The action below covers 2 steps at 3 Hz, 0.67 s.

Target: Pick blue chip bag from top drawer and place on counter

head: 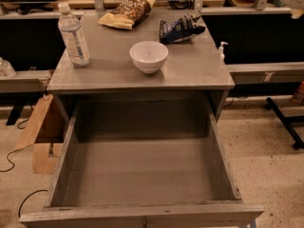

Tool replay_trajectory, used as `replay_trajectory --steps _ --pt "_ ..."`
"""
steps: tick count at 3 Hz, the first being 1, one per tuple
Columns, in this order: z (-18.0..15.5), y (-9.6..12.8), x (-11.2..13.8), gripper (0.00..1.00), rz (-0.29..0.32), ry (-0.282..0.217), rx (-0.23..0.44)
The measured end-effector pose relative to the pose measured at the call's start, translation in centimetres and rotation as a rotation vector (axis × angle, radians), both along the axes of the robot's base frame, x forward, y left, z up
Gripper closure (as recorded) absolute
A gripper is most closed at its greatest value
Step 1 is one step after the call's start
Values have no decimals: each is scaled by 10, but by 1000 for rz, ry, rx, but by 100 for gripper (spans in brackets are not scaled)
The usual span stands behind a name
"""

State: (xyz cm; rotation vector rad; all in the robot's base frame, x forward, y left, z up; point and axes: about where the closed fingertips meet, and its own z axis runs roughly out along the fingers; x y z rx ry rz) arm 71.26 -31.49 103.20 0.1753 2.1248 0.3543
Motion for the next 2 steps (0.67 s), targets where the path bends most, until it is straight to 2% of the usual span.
replay_trajectory --steps 1,2 --pt "44 -12 -78 0 -50 -113 102" --pt "30 -26 -119 0 -84 -90 121"
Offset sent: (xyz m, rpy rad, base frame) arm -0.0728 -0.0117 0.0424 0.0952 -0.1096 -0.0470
